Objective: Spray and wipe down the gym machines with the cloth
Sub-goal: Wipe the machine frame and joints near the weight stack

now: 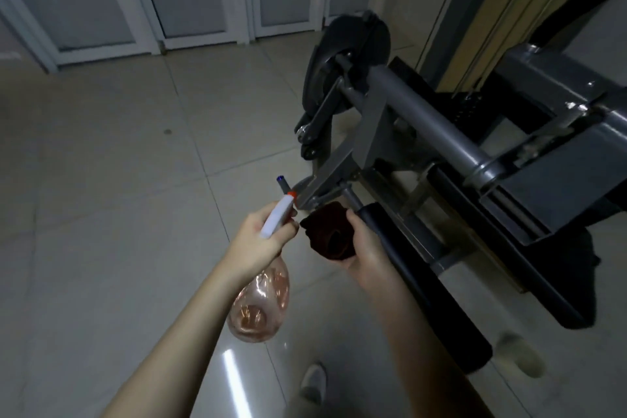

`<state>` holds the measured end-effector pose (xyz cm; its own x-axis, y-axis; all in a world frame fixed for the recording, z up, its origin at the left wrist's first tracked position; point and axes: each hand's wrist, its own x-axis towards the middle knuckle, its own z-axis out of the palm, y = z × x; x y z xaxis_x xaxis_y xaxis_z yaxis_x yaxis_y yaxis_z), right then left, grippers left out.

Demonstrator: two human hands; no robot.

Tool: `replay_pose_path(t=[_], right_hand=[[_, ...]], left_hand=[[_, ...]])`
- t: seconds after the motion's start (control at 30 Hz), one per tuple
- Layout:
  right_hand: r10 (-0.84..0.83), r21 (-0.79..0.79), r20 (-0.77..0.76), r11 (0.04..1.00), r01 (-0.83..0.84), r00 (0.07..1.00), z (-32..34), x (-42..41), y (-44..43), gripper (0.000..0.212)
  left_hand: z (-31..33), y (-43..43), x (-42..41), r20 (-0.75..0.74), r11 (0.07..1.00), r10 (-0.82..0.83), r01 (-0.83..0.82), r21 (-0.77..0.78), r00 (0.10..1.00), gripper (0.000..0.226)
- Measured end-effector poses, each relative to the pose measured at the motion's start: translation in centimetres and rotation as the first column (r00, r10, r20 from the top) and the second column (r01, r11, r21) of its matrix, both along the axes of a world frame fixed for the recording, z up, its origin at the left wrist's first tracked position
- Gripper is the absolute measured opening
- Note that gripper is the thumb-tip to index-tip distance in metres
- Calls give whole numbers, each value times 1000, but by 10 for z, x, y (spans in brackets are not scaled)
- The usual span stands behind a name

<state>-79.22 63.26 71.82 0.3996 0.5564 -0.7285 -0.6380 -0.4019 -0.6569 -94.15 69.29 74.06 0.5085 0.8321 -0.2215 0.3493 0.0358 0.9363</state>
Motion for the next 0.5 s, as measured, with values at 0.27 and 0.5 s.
replay_pose_path(t=[0.27, 0.5], right_hand=[[-69, 105, -22, 992, 71, 997, 51, 44, 77, 30], [-142, 143, 105, 982, 126, 984, 85, 72, 165, 41]], left_hand=[[29, 97, 49, -22, 992, -71, 73, 104, 997, 14], [45, 193, 82, 78, 980, -191, 185, 77, 979, 20]])
